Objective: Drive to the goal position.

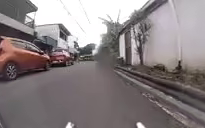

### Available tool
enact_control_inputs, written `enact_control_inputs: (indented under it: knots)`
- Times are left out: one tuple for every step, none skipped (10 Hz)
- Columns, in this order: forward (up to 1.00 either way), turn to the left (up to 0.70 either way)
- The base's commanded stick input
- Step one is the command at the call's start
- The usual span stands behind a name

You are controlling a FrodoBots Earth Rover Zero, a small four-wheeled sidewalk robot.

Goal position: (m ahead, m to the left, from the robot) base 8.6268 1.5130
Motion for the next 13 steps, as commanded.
enact_control_inputs:
  knots:
    - [0.70, -0.02]
    - [0.70, -0.06]
    - [0.70, -0.12]
    - [0.70, -0.08]
    - [0.70, -0.02]
    - [0.70, 0.00]
    - [0.70, 0.00]
    - [0.70, -0.01]
    - [0.70, -0.01]
    - [0.70, -0.01]
    - [0.70, -0.02]
    - [0.70, -0.06]
    - [0.70, -0.14]
